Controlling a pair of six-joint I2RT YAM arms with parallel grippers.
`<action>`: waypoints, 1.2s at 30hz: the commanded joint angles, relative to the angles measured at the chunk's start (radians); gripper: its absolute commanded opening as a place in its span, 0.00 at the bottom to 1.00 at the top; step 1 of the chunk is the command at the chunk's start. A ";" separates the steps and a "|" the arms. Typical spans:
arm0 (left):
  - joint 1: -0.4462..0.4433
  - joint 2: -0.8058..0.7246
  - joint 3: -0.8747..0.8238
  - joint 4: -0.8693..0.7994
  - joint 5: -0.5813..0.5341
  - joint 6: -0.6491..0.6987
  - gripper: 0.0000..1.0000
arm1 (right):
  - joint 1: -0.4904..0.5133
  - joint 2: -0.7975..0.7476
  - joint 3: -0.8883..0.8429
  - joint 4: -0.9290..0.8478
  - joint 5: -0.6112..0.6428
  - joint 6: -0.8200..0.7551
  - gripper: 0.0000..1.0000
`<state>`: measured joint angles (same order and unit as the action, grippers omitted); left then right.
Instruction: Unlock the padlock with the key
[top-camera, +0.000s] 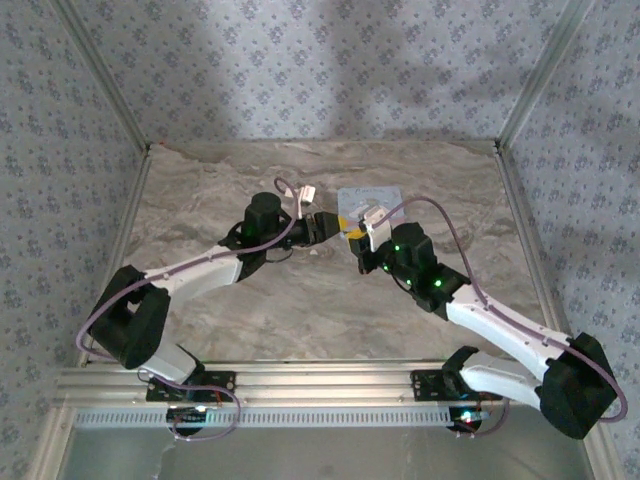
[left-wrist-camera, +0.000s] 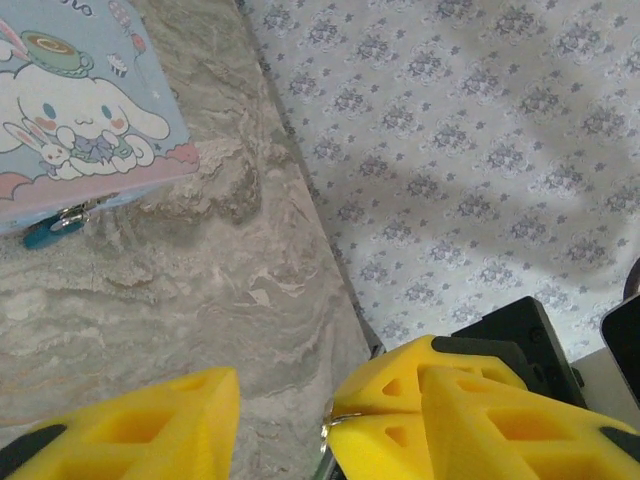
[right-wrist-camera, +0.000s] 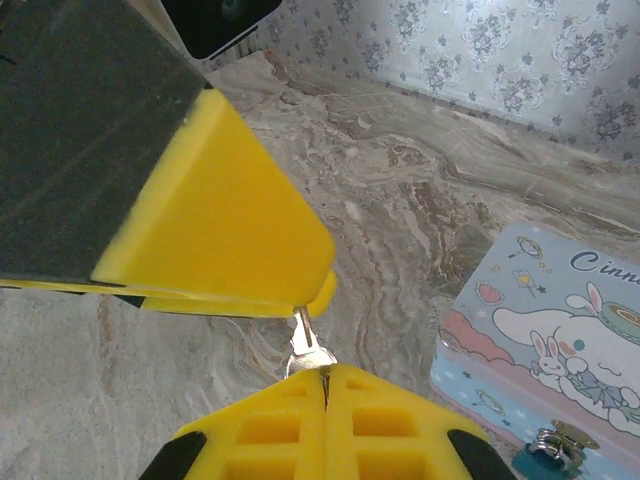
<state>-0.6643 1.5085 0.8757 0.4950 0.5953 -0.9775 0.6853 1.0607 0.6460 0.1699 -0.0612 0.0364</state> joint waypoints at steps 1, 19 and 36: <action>-0.007 0.012 0.029 0.059 0.019 -0.006 0.43 | 0.009 0.010 0.035 0.031 -0.017 0.021 0.00; -0.009 0.013 0.032 0.030 0.012 0.019 0.07 | 0.011 0.025 0.039 0.054 -0.012 0.069 0.00; -0.009 -0.054 0.035 -0.057 -0.017 0.142 0.00 | -0.293 -0.025 -0.070 0.238 -0.516 0.369 0.50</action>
<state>-0.6643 1.4918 0.8833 0.4404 0.5758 -0.8742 0.4267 1.0344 0.5995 0.2951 -0.3817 0.2848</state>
